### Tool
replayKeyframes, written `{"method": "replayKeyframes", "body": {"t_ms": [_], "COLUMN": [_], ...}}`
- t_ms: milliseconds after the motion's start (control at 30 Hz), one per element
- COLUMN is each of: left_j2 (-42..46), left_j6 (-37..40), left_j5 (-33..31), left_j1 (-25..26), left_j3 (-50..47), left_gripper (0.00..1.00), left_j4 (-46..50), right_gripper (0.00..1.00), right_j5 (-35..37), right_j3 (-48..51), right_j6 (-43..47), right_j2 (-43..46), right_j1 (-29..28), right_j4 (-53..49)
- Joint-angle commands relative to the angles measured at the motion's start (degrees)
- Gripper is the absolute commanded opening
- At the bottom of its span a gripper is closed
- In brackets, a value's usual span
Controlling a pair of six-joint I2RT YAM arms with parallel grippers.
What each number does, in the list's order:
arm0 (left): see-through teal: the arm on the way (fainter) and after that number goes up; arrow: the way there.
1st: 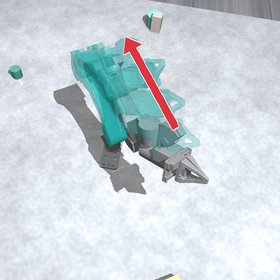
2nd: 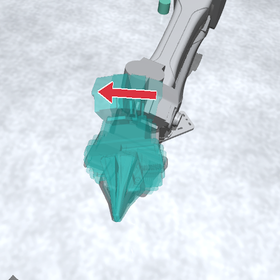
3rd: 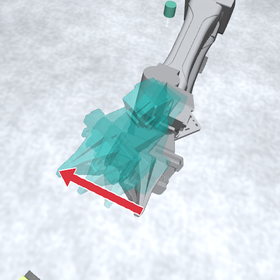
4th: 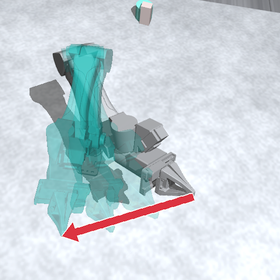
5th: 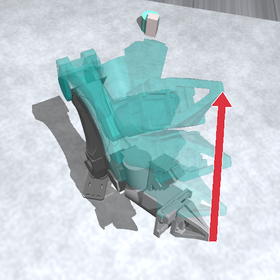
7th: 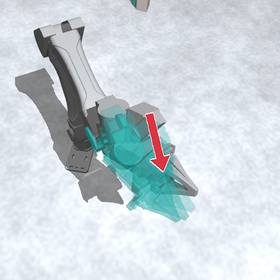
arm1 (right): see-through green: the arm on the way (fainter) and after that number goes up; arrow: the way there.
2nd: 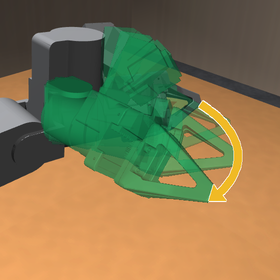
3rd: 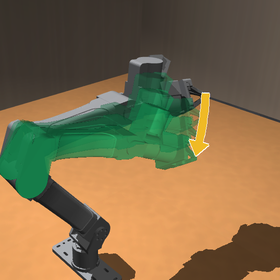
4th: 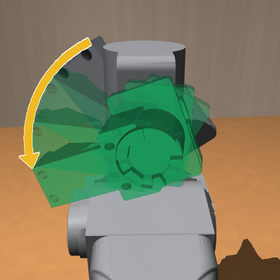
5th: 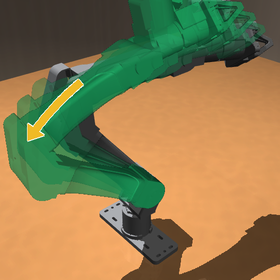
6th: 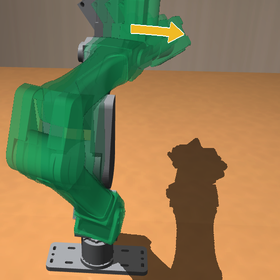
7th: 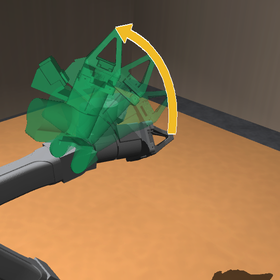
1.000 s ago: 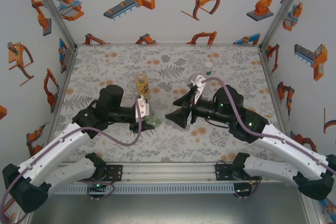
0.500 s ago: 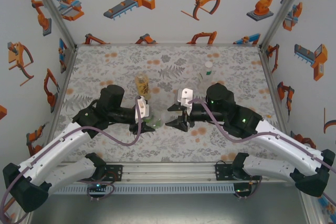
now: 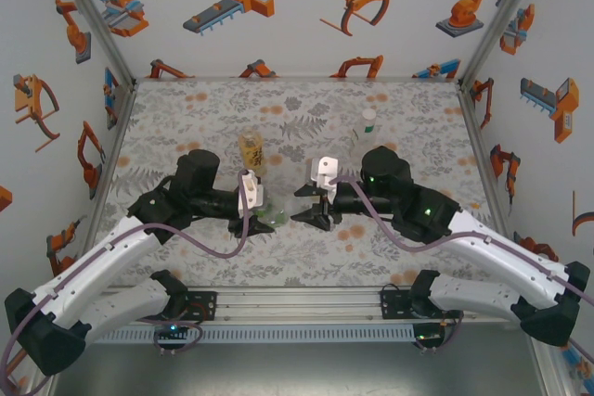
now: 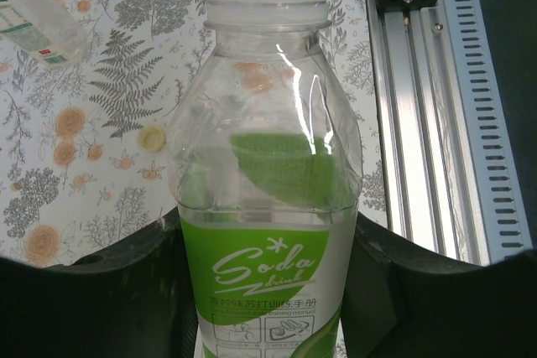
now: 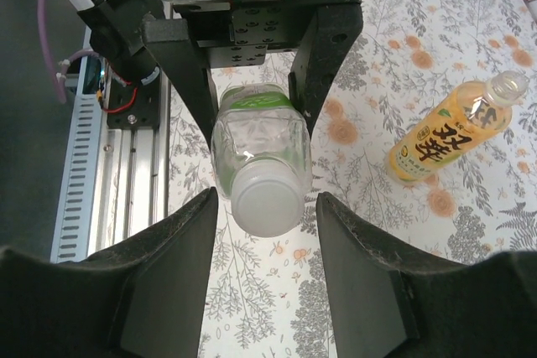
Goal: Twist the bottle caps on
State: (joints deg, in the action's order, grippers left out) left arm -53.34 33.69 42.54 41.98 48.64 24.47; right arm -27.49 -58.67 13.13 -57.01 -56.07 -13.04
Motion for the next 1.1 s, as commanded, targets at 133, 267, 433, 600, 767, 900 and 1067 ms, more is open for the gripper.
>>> {"method": "replayKeyframes", "body": {"t_ms": [133,267,433,600,767,900,1067], "left_j2": [0.5,0.6,1.0,2.1,3.0,3.6,3.9], "left_j6": [1.0,1.1,1.1,0.4,-0.5,-1.2,-2.2], "left_j5": [2.1,1.9,0.4,-3.7,-7.5,-11.1,-17.2], "left_j1": [0.2,0.2,0.1,0.1,0.0,0.1,0.0], "left_j3": [1.6,1.6,1.6,1.1,0.2,-0.3,-0.7], "left_gripper": [0.00,0.00,0.00,0.00,0.00,0.00,0.00], "left_j4": [0.3,0.3,0.3,-0.7,-2.4,-3.5,-4.5], "right_gripper": [0.44,0.34,0.19,0.00,0.00,0.00,0.00], "right_j5": [-0.8,-0.7,3.5,10.5,19.5,25.6,33.2], "right_j3": [0.2,0.4,1.5,4.9,7.5,8.0,5.5], "right_j6": [0.5,-0.5,-6.7,-20.0,-39.8,-55.5,-71.4], "right_j2": [-0.3,-0.2,0.4,1.5,1.0,-0.2,-1.9], "right_j1": [-0.3,-0.3,-0.4,-0.3,-0.3,-0.3,-0.4], "right_j4": [2.5,3.1,4.9,10.6,14.2,13.7,3.6]}}
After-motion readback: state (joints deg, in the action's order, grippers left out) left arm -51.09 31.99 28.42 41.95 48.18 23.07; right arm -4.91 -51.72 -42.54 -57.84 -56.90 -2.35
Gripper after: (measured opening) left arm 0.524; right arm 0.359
